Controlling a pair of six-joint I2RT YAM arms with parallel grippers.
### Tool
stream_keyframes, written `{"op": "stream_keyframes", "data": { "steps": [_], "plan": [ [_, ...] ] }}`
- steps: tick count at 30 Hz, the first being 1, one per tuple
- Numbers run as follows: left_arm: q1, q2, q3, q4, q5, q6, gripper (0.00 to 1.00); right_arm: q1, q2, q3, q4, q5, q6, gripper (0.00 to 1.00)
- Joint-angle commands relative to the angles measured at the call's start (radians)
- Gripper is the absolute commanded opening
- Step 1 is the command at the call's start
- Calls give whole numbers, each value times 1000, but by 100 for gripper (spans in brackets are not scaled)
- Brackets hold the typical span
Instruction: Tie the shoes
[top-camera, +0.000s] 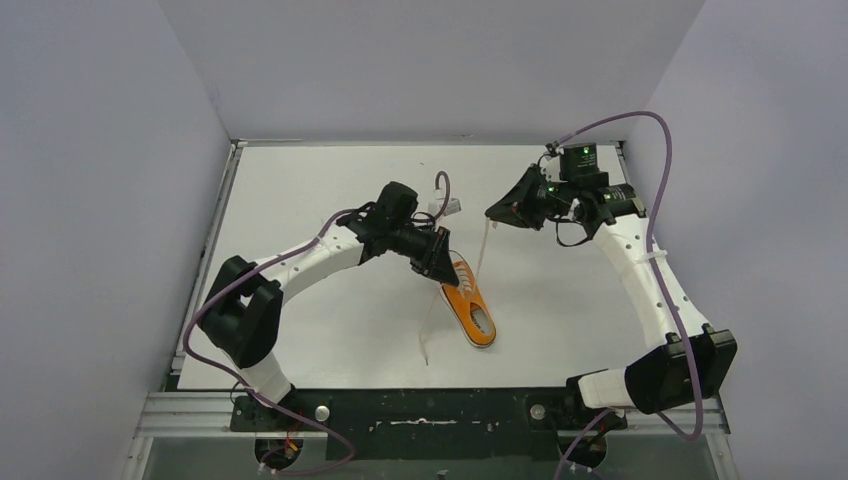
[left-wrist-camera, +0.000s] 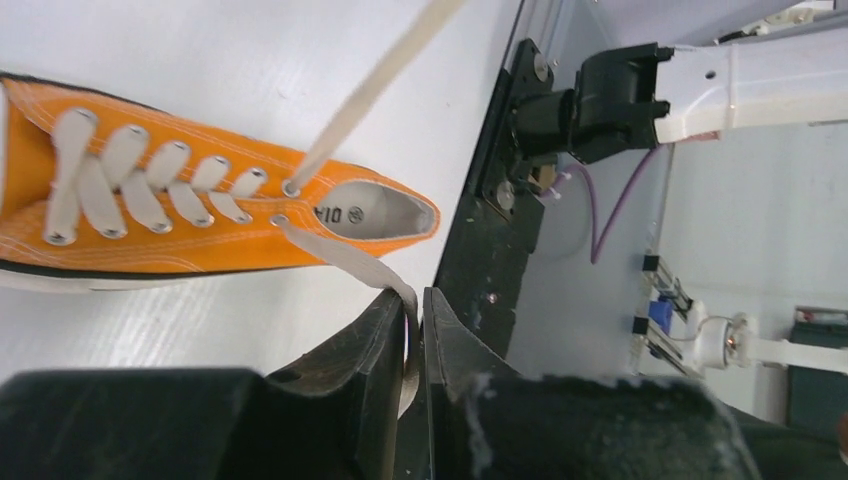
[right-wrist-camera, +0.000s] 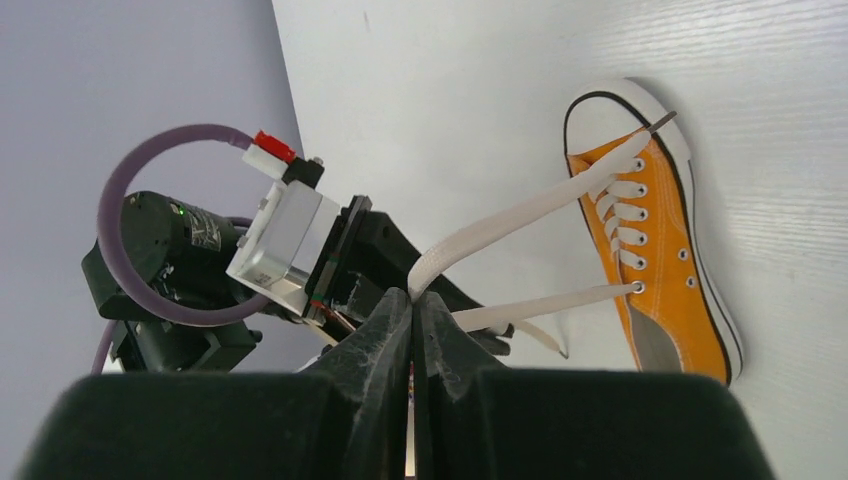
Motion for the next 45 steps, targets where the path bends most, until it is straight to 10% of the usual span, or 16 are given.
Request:
{"op": "stream_keyframes", "data": {
  "steps": [1, 11, 31, 38, 45],
  "plan": [
    [8, -7, -9, 241, -28, -11, 11, 50, -27, 53, 63, -22, 59, 0],
    [-1, 22, -111, 546, 26, -94, 23, 84, -74, 48, 90, 8, 133, 0],
    [-26, 73, -104, 610, -129, -169, 36, 94, -90, 20, 103, -2, 147, 0],
    [-23, 44, -106, 537, -167, -162, 1, 95, -108, 18, 64, 7, 127, 0],
    [7, -36, -45, 199, -239, -30, 0, 90, -166, 41, -155, 86, -21, 0]
  ]
}}
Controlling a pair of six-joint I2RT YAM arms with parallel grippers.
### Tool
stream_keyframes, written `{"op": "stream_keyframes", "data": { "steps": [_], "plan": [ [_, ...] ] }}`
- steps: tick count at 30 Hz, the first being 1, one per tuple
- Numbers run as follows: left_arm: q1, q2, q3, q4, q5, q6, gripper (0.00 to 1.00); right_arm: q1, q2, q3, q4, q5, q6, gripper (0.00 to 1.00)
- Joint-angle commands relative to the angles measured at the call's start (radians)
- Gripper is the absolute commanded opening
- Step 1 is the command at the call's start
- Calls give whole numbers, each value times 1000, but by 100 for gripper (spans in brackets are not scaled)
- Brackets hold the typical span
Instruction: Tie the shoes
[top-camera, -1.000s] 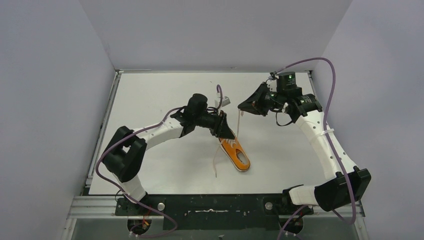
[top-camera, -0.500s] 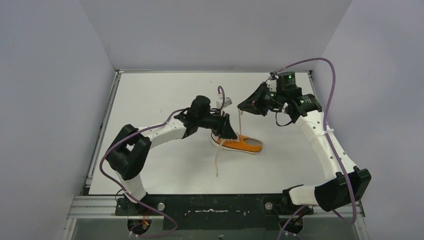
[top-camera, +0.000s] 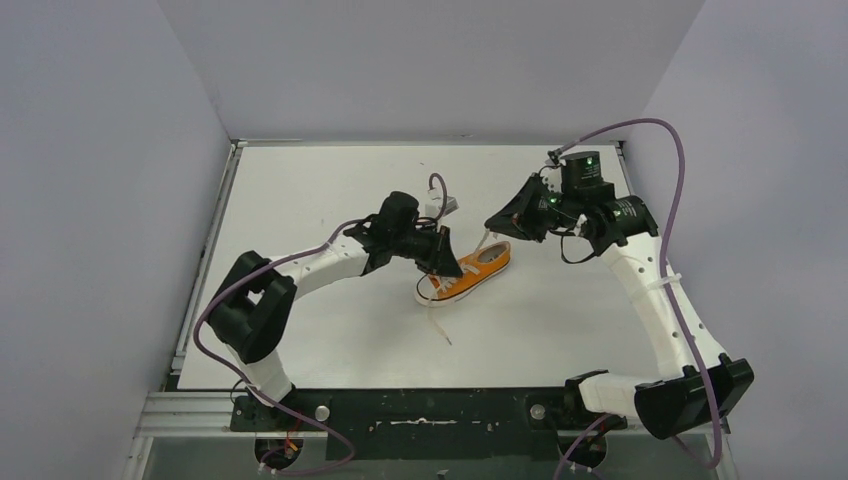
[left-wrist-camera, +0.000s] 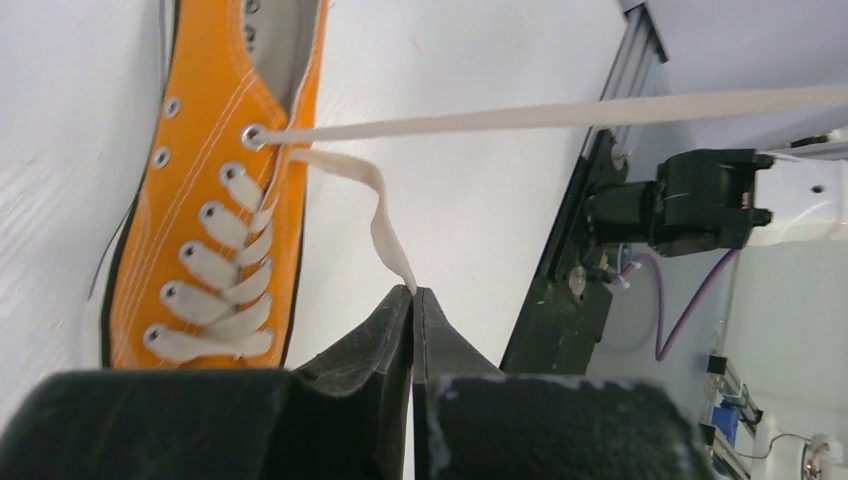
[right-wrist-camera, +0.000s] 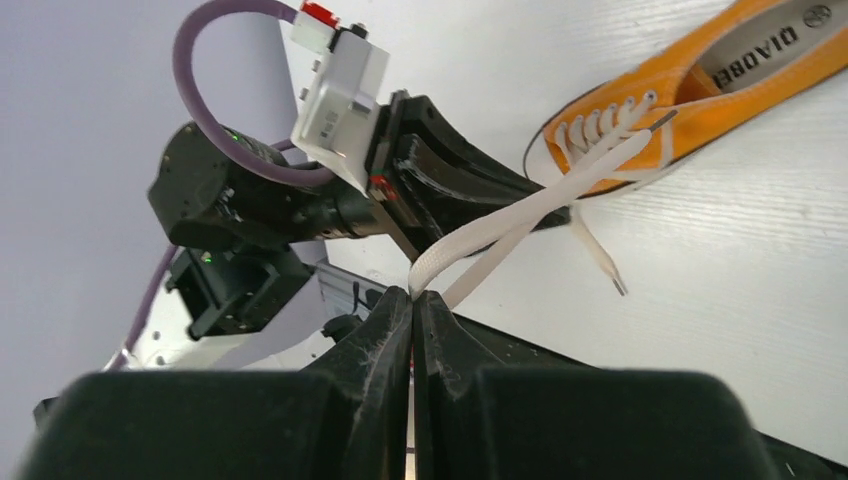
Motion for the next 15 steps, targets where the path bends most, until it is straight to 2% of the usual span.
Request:
{"op": "stream_keyframes", "data": {
  "steps": [1, 7, 15],
  "plan": [
    [26, -94, 91, -228, -59, 110, 0, 1, -82, 39, -132, 51, -118, 0],
    [58, -128, 176, -418, -47, 200, 0, 1, -125, 44, -249, 94, -196, 0],
    [84, -137, 213, -491, 2, 232, 0, 3, -171, 41, -306, 90, -218, 0]
  ]
}}
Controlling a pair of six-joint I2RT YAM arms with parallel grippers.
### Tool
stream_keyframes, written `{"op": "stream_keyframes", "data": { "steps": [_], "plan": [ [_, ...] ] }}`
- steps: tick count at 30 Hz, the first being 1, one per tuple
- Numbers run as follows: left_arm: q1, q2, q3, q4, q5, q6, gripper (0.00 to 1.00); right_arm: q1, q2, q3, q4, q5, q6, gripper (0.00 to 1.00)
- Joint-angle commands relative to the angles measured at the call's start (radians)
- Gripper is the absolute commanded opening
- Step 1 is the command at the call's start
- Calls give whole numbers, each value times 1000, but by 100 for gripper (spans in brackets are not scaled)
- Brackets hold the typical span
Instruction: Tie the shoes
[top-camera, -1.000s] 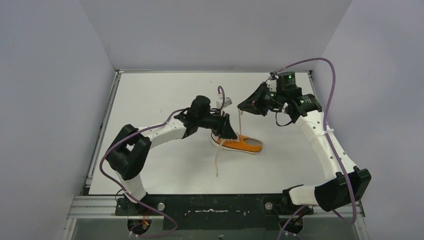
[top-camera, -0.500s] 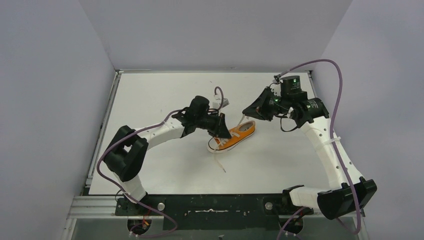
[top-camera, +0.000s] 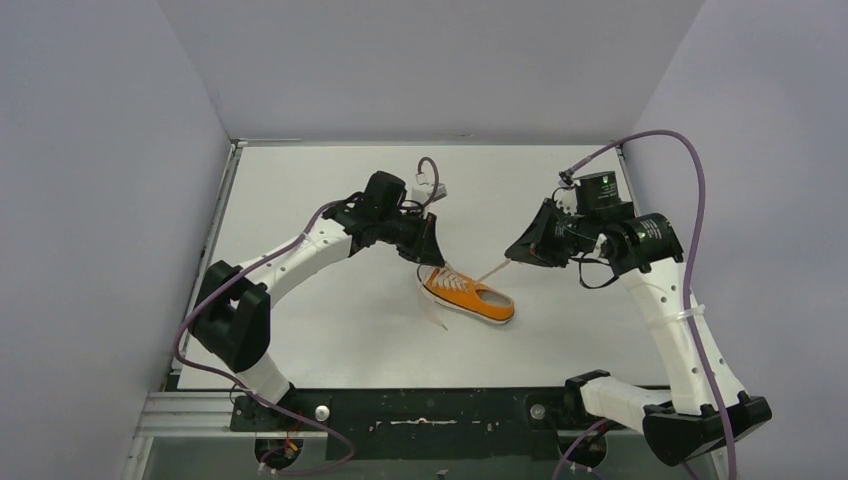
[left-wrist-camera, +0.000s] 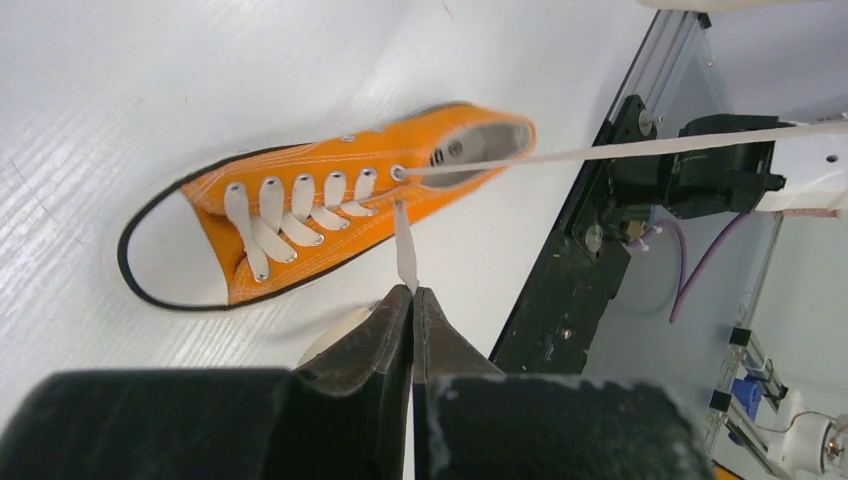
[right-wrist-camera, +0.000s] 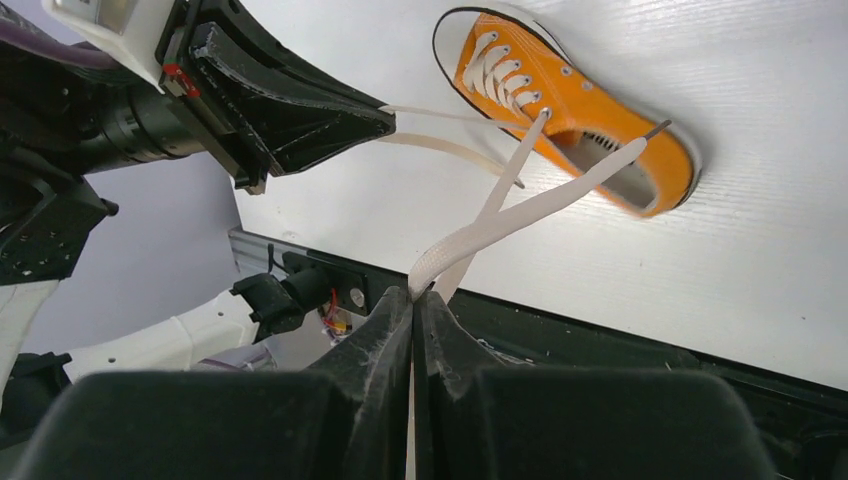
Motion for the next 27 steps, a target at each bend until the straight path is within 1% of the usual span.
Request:
{"op": "stream_keyframes", "data": {
  "steps": [1, 3, 5, 9, 12, 15, 19, 22, 27],
  "plan": [
    [17, -46, 67, -85, 25, 71, 0, 3, -47, 36, -31, -7, -39, 0],
    [25, -57, 85, -117, 5, 111, 0, 3, -58, 35, -66, 6, -56, 0],
    [37, -56, 90, -120, 35, 116, 0, 2, -73, 14, -64, 5, -66, 0],
    [40, -49, 55, -100, 76, 89, 0, 6, -78, -88, 73, -57, -18, 0],
    [39, -75, -9, -43, 128, 71, 0, 20, -61, -111, 171, -85, 15, 0],
    [36, -111, -73, 39, 182, 56, 0, 46, -16, -86, 216, -125, 20, 0],
    [36, -130, -151, 169, 214, 12, 0, 86, 38, -27, 260, -146, 21, 0],
    [32, -131, -184, 260, 228, -19, 3, 107, 79, 18, 280, -149, 35, 0],
    [29, -101, -177, 277, 217, -1, 4, 131, 114, 58, 314, -158, 70, 0]
  ]
}}
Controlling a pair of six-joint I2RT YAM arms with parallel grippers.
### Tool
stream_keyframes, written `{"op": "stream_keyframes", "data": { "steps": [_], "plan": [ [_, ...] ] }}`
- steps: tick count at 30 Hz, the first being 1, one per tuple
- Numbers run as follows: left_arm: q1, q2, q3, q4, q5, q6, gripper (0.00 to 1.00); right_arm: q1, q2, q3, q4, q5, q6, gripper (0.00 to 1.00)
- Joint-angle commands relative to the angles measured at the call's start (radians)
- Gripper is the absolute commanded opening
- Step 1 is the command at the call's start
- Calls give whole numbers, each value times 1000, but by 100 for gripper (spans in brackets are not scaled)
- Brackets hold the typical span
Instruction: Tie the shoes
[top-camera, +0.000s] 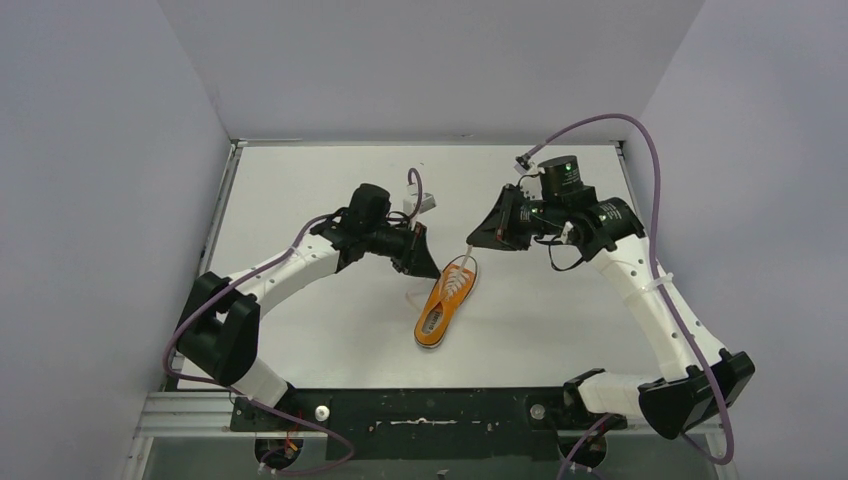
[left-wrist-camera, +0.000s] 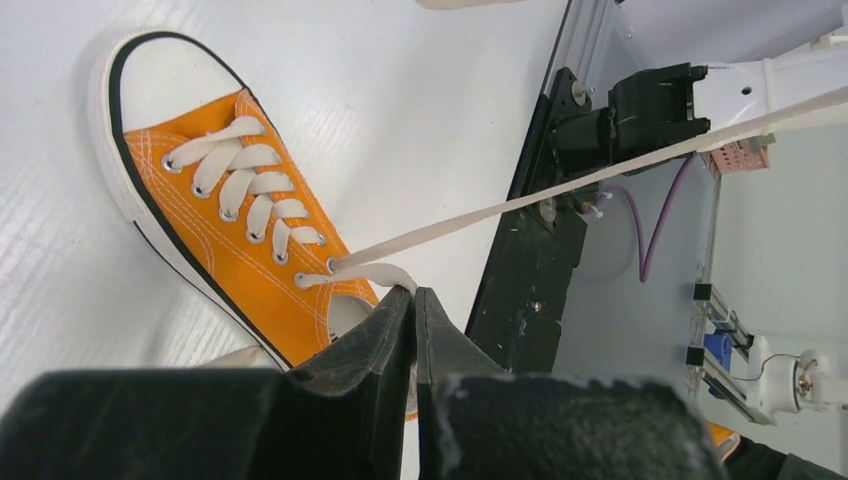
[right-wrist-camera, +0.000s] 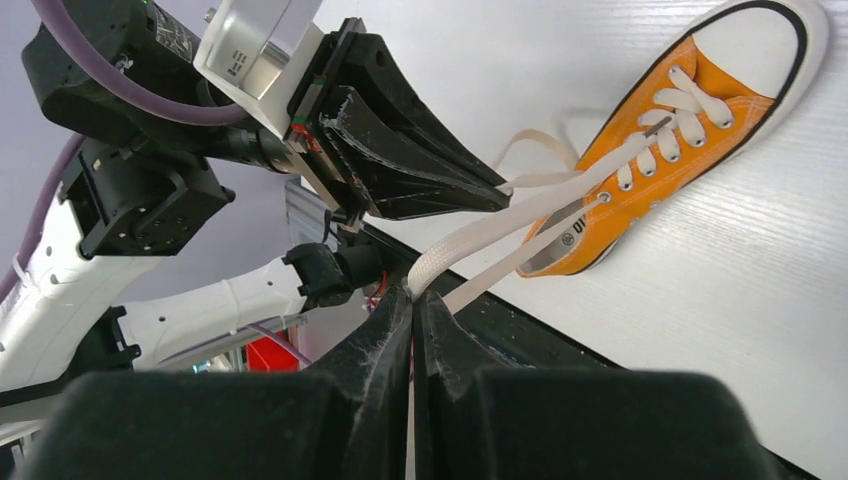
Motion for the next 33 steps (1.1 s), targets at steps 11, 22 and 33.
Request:
{"op": "stream_keyframes", "data": {
  "steps": [11, 22, 33],
  "plan": [
    [-41, 31, 32, 273, 73, -36, 8, 26, 48, 110, 108, -25, 50, 0],
    [-54, 38, -36, 383, 51, -57, 13, 28, 73, 104, 130, -26, 63, 0],
    [-62, 70, -63, 502, 33, -118, 17, 46, 93, 115, 135, -19, 75, 0]
  ]
}}
